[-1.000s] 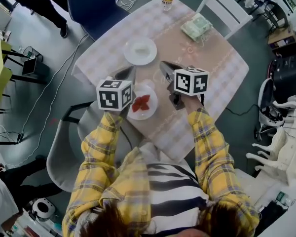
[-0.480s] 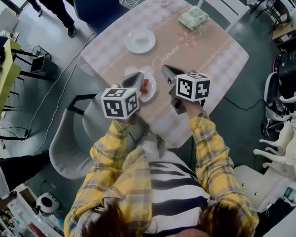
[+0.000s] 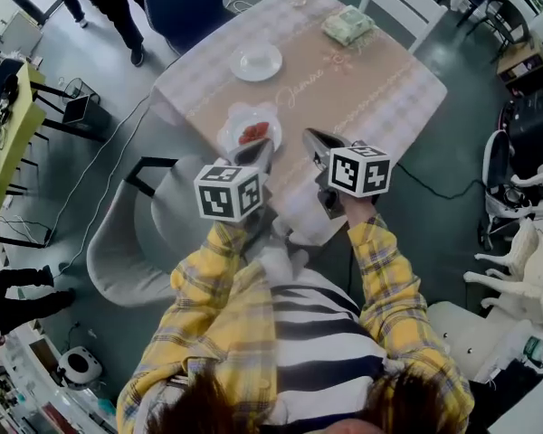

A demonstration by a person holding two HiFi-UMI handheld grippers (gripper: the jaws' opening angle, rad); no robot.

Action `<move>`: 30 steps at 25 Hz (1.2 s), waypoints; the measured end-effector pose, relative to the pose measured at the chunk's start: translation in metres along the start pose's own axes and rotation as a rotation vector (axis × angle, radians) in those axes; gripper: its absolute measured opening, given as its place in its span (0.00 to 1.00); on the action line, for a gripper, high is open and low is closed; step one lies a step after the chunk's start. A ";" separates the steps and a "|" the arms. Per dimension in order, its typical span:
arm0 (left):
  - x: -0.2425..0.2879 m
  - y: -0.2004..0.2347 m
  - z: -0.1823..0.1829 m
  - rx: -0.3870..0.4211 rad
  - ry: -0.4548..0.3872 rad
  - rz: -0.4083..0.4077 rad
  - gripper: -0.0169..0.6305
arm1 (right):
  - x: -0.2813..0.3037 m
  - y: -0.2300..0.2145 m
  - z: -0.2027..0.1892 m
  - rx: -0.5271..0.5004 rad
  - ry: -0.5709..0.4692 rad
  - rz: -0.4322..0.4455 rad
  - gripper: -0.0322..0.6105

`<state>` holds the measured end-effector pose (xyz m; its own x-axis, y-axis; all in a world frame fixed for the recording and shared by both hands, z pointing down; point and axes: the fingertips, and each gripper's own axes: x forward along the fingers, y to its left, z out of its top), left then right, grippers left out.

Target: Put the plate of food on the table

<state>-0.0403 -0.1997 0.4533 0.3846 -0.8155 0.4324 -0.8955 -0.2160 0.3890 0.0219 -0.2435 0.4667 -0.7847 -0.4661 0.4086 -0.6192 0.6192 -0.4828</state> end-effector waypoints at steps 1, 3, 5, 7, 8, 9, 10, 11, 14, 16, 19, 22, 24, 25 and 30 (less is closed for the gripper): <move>-0.003 -0.004 -0.003 0.000 0.000 -0.004 0.03 | -0.004 0.004 -0.003 -0.015 0.002 -0.002 0.05; -0.009 -0.012 -0.010 -0.001 0.000 -0.013 0.03 | -0.012 0.012 -0.008 -0.043 0.003 -0.003 0.05; -0.015 -0.020 -0.018 0.002 0.003 -0.020 0.03 | -0.019 0.019 -0.013 -0.057 -0.001 0.002 0.05; -0.022 -0.026 -0.025 0.008 0.006 -0.024 0.03 | -0.027 0.024 -0.019 -0.062 -0.007 0.006 0.05; -0.025 -0.028 -0.028 0.009 0.007 -0.025 0.03 | -0.031 0.027 -0.021 -0.063 -0.010 0.007 0.05; -0.029 -0.030 -0.030 0.009 0.008 -0.026 0.03 | -0.035 0.029 -0.024 -0.063 -0.012 0.009 0.05; -0.032 -0.032 -0.033 0.009 0.008 -0.027 0.03 | -0.039 0.032 -0.027 -0.061 -0.015 0.012 0.05; -0.036 -0.034 -0.035 0.009 0.007 -0.027 0.03 | -0.043 0.035 -0.030 -0.060 -0.018 0.015 0.05; -0.046 -0.040 -0.040 0.012 0.002 -0.027 0.03 | -0.056 0.044 -0.039 -0.058 -0.023 0.026 0.05; -0.048 -0.044 -0.045 0.014 0.002 -0.032 0.03 | -0.062 0.047 -0.046 -0.067 -0.019 0.027 0.05; -0.047 -0.054 -0.053 0.025 0.010 -0.051 0.03 | -0.069 0.046 -0.056 -0.086 -0.006 0.023 0.05; -0.046 -0.063 -0.058 0.034 0.013 -0.069 0.03 | -0.076 0.045 -0.060 -0.090 -0.005 0.017 0.05; -0.046 -0.067 -0.059 0.039 0.017 -0.076 0.03 | -0.079 0.045 -0.059 -0.083 -0.010 0.016 0.05; -0.046 -0.068 -0.060 0.040 0.019 -0.078 0.03 | -0.079 0.047 -0.058 -0.079 -0.013 0.017 0.05; -0.046 -0.073 -0.059 0.053 0.021 -0.081 0.03 | -0.082 0.051 -0.054 -0.080 -0.024 0.027 0.05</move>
<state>0.0210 -0.1151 0.4530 0.4602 -0.7829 0.4186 -0.8718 -0.3094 0.3798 0.0560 -0.1401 0.4506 -0.8023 -0.4631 0.3766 -0.5941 0.6800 -0.4296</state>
